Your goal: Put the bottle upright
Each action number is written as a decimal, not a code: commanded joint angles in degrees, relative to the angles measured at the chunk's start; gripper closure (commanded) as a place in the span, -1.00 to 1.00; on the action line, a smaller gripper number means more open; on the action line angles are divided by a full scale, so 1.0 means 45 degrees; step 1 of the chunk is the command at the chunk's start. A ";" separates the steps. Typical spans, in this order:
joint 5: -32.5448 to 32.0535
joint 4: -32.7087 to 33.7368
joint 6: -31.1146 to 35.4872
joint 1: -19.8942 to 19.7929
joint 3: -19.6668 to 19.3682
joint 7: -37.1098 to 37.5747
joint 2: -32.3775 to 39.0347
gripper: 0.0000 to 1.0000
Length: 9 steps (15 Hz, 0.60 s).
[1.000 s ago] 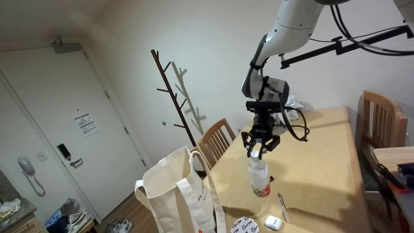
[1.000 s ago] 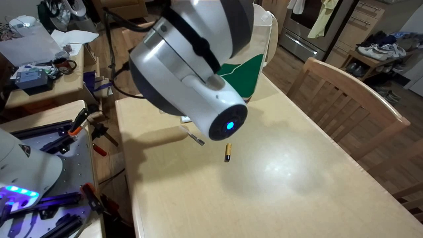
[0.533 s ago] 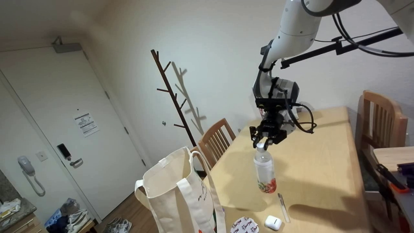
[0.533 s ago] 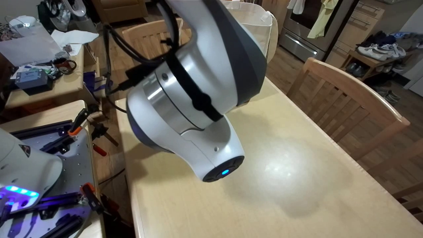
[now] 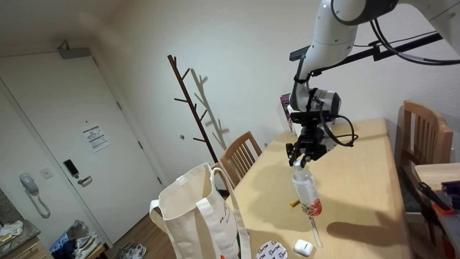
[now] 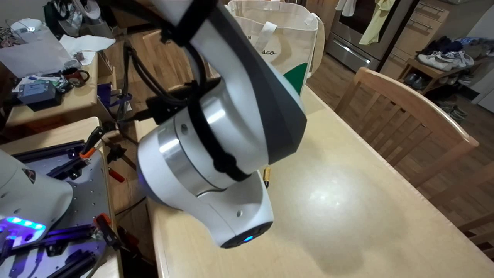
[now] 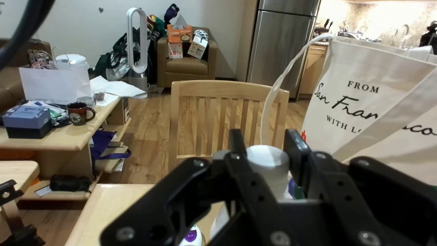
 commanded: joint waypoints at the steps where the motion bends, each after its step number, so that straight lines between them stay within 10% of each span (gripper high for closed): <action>1: 0.0334 -0.1003 0.0256 -0.0164 -0.0389 0.0588 -0.0163 0.83; 9: 0.0990 -0.2319 0.0182 -0.0442 -0.0642 -0.0791 0.0737 0.83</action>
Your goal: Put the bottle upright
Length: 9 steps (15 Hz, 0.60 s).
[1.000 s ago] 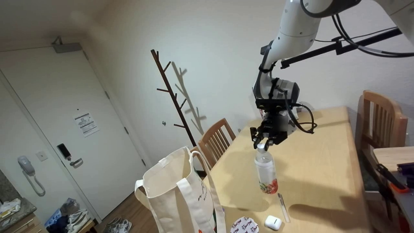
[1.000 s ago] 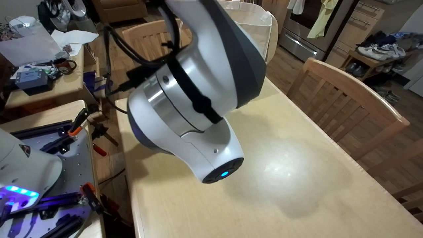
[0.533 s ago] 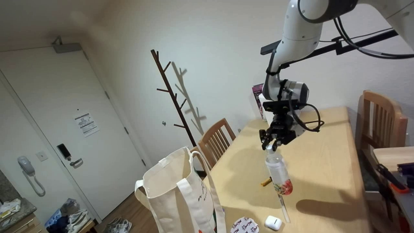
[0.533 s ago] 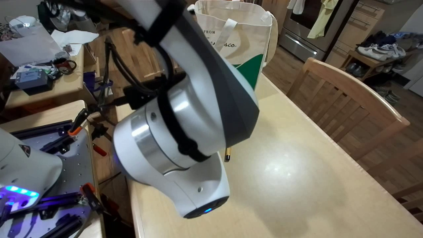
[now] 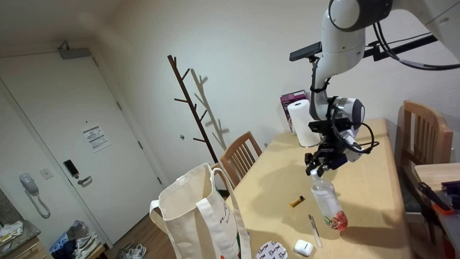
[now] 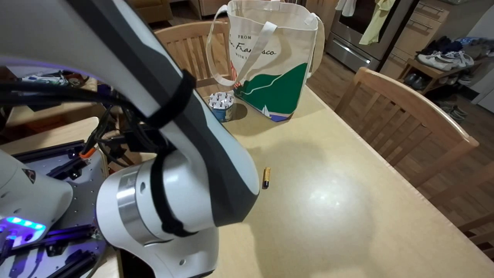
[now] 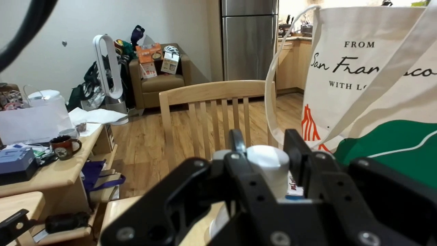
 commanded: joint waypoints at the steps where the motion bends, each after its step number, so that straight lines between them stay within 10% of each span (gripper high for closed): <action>1: 0.0307 -0.0550 0.0272 -0.0096 -0.0012 -0.0841 0.0260 0.83; 8: -0.0125 -0.0853 0.1619 0.0351 0.0054 -0.1801 0.0154 0.83; 9: -0.0116 -0.0865 0.1632 0.0371 0.0063 -0.1910 0.0108 -0.17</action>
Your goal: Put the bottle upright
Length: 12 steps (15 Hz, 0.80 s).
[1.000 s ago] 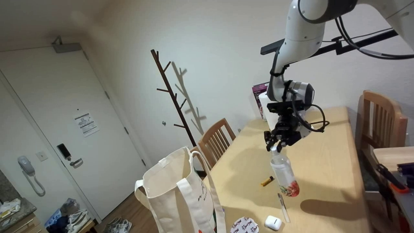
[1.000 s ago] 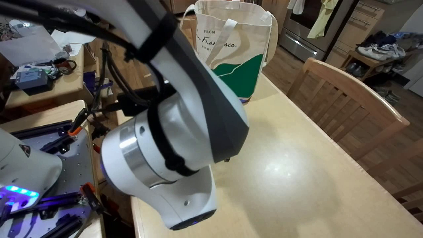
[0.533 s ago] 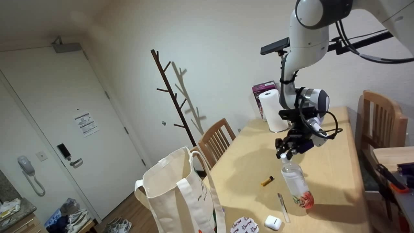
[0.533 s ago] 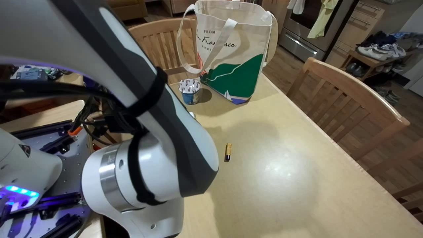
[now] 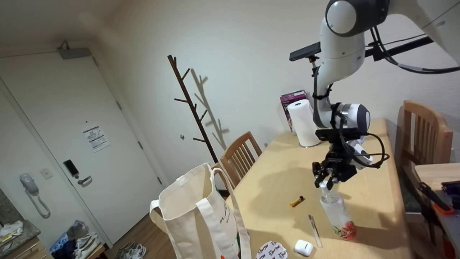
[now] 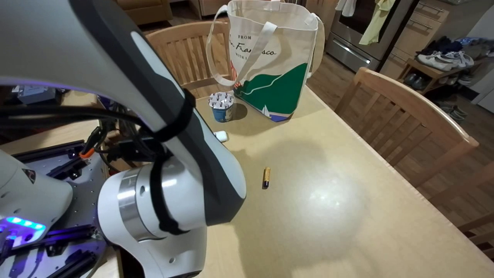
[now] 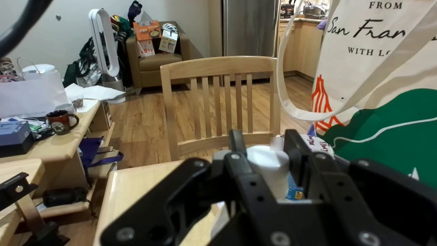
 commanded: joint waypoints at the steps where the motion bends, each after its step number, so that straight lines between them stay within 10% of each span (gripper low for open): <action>1: -0.0050 -0.0323 0.0437 0.0117 0.0069 -0.0848 -0.0343 -0.20; 7: 0.0184 -0.0451 0.0458 0.0016 0.0062 -0.1639 -0.0498 -0.94; 12: -0.0394 -0.1132 0.1493 0.0584 -0.0291 -0.0706 -0.2293 -1.00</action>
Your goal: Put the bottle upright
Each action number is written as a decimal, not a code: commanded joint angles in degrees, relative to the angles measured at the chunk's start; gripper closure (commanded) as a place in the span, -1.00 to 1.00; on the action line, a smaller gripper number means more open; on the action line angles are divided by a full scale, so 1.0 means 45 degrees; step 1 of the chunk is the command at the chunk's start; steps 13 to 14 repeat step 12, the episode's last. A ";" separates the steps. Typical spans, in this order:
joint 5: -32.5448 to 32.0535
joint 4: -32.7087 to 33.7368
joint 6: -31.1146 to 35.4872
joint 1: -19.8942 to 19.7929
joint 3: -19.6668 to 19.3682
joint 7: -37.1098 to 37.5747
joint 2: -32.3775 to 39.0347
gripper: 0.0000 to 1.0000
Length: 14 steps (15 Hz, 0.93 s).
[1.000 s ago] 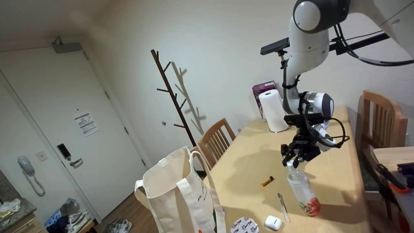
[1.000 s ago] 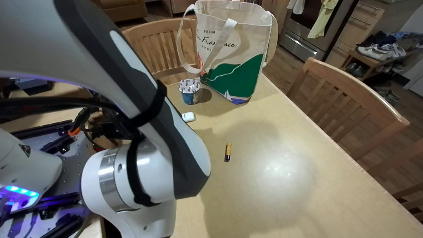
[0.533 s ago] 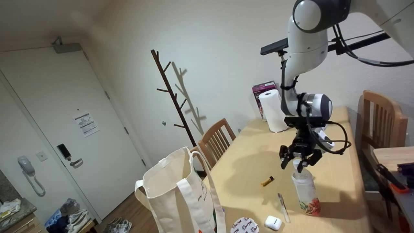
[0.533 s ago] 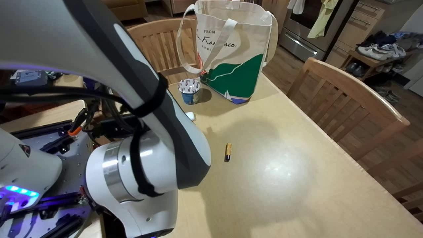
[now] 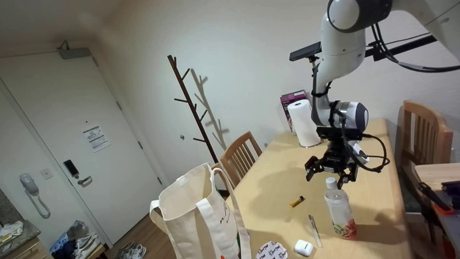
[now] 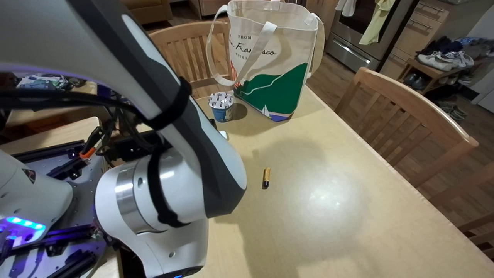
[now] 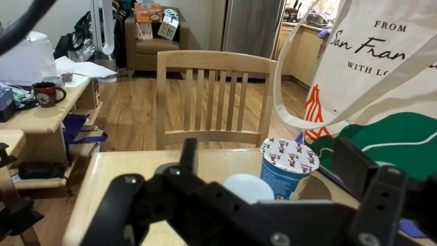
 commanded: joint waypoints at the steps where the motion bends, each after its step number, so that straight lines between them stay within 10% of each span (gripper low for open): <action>1: -0.0431 -0.1482 0.1995 0.0871 -0.0449 0.1874 -0.2843 -1.00; 6: -0.1568 -0.2472 0.5459 0.3055 -0.1339 0.6087 -0.5982 -1.00; 8: -0.2996 -0.2715 0.6313 0.2319 0.0116 0.7959 -0.7224 -1.00; 9: -0.2063 -0.1955 0.5342 0.1771 0.0188 0.6301 -0.5520 -1.00; 14: -0.2648 -0.2361 0.5915 0.1772 0.0731 0.7573 -0.6824 -1.00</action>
